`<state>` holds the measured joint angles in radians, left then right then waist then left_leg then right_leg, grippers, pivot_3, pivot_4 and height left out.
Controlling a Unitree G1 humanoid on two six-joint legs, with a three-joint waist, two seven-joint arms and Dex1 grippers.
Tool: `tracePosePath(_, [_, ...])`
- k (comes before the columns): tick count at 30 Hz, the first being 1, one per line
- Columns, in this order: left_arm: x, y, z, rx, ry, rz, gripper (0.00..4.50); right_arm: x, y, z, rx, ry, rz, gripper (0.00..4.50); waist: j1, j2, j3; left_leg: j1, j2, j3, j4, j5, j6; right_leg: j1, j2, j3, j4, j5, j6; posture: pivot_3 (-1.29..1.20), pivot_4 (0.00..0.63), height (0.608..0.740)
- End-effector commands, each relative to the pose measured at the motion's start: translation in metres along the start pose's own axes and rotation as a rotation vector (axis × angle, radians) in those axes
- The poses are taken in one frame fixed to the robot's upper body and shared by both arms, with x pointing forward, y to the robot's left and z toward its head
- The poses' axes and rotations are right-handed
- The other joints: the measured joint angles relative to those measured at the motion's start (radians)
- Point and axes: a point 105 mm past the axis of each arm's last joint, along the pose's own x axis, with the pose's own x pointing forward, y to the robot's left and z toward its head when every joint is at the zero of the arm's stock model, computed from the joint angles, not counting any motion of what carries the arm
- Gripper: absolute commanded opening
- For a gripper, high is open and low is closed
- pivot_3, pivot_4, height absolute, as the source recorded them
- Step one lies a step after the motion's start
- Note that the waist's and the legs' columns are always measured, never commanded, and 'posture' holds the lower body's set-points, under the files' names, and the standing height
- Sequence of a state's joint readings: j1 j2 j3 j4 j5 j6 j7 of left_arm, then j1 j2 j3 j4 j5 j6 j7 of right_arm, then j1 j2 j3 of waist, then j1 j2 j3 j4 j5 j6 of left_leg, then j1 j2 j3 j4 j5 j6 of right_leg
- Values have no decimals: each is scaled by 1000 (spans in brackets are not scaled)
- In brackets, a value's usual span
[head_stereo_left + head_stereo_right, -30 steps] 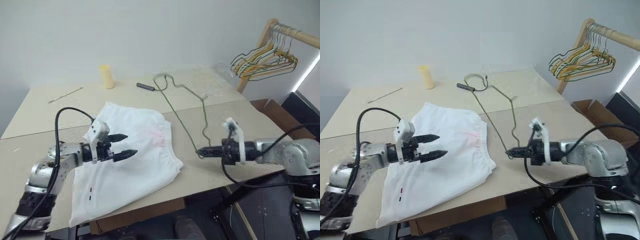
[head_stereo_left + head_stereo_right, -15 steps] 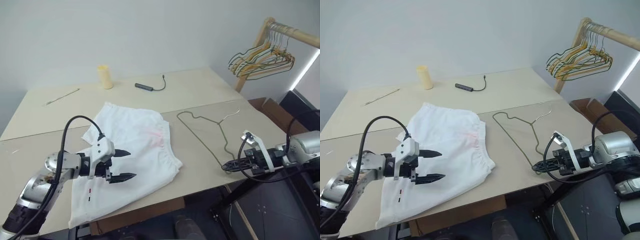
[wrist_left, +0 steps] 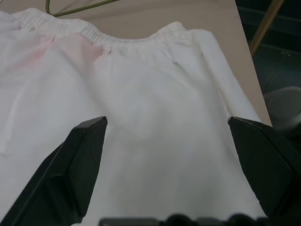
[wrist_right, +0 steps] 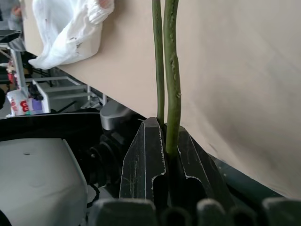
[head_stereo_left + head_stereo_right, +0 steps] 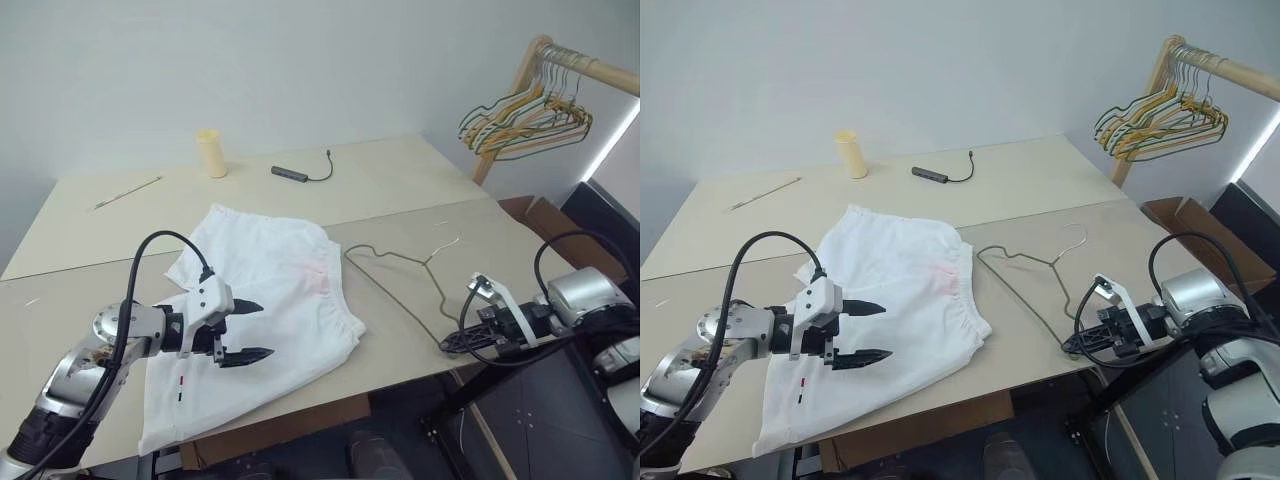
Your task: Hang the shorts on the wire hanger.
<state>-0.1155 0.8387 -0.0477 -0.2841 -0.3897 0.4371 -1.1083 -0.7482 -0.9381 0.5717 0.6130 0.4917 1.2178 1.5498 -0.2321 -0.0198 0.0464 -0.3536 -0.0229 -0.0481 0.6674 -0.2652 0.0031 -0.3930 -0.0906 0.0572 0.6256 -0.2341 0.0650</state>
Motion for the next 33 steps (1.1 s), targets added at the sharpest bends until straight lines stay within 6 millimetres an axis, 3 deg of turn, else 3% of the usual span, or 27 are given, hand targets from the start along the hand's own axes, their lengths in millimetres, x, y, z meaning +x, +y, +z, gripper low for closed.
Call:
tracePosePath(1, [-4, 3, 9, 50, -9, 16, 4474, -2, 13, 7, -73, -13, 80, 0, -1, 0, 0, 0, 0, 0, 0, 0, 0, 0, 0, 0, 0, 0, 0, -205, 0, 740])
tracePosePath(13, [-1, 3, 9, 67, -2, 25, 4474, 8, 24, 14, -147, 38, 126, 0, 0, 0, 0, 0, 0, -1, 0, 0, 0, 0, 0, 0, 1, 0, 0, -179, 0, 740])
tracePosePath(25, [2, 0, 4, 93, 29, 67, 4474, 19, 32, 30, -166, 94, 122, 0, 24, 0, 0, 0, -1, -1, 1, 0, 0, -1, 0, 0, 1, 5, -8, -124, 0, 740])
tracePosePath(29, [1, -5, 11, 89, -7, 60, 4474, 20, 34, 34, -176, 123, 109, 0, 32, 0, 0, 0, -1, -2, 1, 0, 0, -1, 0, 0, 2, 5, -8, -113, 0, 740])
tracePosePath(33, [1, -3, 9, 95, 1, 75, 4474, 27, 31, 46, -180, 123, 63, 0, 38, 1, 0, 0, -1, -2, 1, 0, 0, -1, 0, 0, 2, 5, -8, -111, 0, 740])
